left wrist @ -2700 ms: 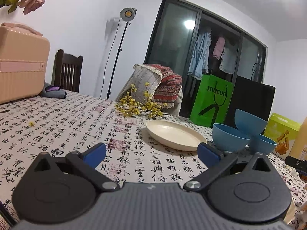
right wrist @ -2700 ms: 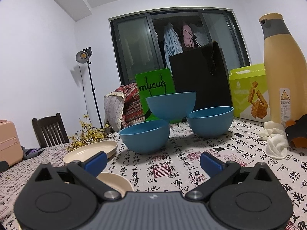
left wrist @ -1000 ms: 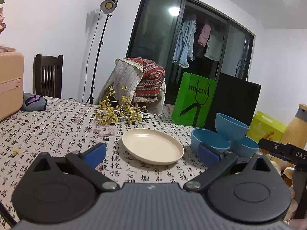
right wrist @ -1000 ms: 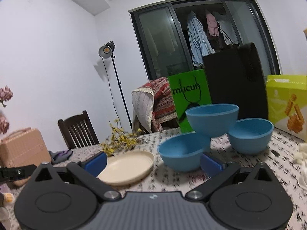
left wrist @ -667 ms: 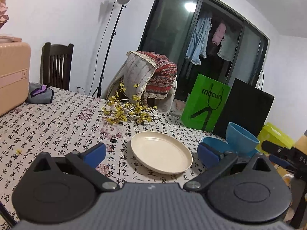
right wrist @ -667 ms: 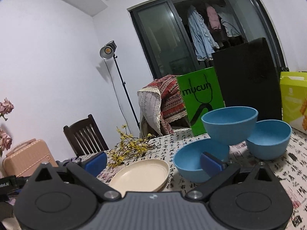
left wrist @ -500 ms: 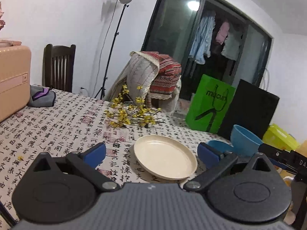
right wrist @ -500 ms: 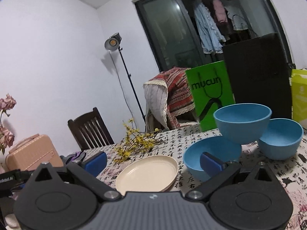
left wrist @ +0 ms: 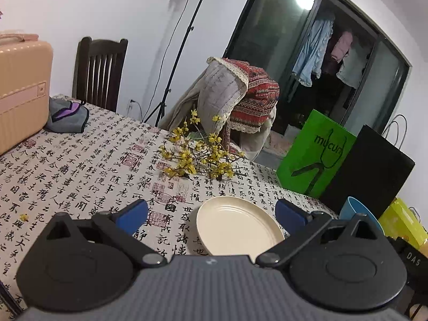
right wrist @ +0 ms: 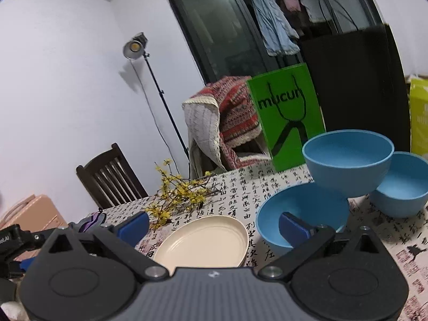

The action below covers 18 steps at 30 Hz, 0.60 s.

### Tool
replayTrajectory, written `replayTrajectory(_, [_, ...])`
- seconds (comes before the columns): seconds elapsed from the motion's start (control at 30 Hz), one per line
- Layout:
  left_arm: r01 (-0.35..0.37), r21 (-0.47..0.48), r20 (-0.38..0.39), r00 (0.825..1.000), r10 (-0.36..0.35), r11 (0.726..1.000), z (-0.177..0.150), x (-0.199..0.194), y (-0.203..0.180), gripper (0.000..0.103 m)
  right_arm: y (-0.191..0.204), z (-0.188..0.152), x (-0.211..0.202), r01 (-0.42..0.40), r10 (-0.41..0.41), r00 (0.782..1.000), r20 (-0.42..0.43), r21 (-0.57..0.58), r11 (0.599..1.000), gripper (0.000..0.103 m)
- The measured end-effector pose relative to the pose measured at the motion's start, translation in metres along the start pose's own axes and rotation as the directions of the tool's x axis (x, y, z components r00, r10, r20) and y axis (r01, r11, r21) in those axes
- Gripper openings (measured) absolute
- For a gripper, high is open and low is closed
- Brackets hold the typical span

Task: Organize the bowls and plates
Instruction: 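Move both open tools toward the blue bowls, then bring both open grippers down to the rim of the single cream plate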

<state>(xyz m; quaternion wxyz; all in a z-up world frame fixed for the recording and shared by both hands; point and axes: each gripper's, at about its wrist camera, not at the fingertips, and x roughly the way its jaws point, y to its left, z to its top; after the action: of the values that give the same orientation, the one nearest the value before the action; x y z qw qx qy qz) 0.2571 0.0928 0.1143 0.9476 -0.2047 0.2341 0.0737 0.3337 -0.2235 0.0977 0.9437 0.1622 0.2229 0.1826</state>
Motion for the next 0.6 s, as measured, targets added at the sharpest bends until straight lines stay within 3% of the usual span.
replayTrajectory(0.27, [-0.055,-0.045,-0.061,0.997,0.052,0.997,0.016,0.041,-0.002,0.103,0.003,0.005,0.027,0.052,-0.051,0.998,-0.045,0.030,0.998,0.103])
replayTrajectory(0.6, [-0.073,-0.117,-0.110,0.992,0.060,0.990,0.027,0.086,0.005,0.103,0.010,0.007,0.050,0.111,-0.109,0.991,-0.075,0.018,0.994,0.103])
